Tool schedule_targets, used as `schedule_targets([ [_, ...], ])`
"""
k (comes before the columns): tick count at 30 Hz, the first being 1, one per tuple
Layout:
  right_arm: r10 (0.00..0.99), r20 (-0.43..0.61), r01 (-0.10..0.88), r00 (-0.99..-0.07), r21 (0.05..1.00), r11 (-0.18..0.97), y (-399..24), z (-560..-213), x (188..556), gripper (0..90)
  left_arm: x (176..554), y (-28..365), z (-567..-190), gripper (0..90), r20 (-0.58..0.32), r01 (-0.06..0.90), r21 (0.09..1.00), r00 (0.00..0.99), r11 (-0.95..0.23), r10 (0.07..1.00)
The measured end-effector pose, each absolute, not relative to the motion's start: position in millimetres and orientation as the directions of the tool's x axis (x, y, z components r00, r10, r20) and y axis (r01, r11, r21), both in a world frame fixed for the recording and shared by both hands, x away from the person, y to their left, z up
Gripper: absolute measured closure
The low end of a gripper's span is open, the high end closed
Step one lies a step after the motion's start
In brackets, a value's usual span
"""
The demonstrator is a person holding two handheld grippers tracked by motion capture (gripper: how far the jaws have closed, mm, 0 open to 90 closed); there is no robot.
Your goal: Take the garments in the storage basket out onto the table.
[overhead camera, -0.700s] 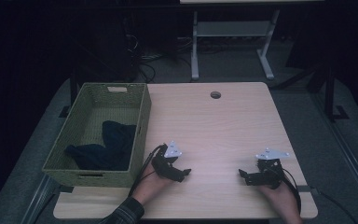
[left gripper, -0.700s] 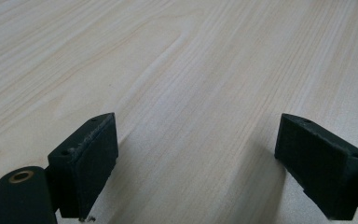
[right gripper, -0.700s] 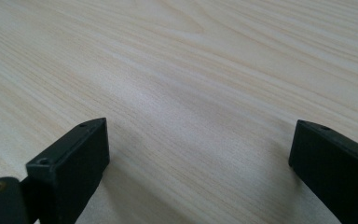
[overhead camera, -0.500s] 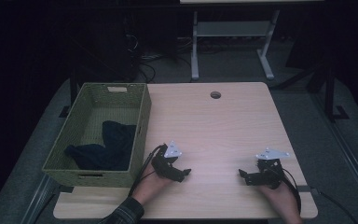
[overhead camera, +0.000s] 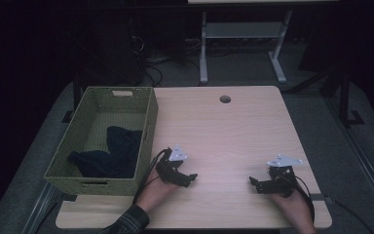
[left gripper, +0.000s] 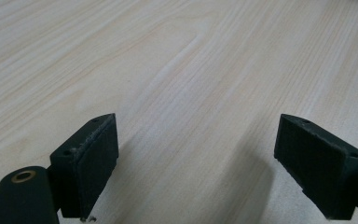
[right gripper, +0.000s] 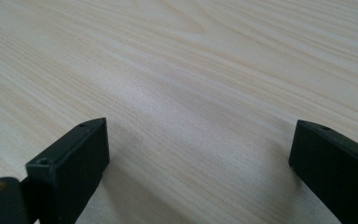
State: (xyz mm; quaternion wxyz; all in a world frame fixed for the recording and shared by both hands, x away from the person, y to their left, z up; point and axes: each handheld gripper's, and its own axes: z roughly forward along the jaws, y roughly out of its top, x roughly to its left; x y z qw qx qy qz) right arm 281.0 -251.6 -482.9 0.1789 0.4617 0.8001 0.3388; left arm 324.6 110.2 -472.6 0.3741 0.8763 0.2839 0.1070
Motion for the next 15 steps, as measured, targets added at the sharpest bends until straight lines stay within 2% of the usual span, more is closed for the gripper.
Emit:
schedule_targets([
  [15, 0.861, 0.028, 0.619, -0.508, 0.707, 0.343, -251.5, -482.9, 281.0, 4.4, 322.9, 111.6, -467.0, 13.5, -0.037, 0.418, 0.73, 0.814, -0.541, 0.58],
])
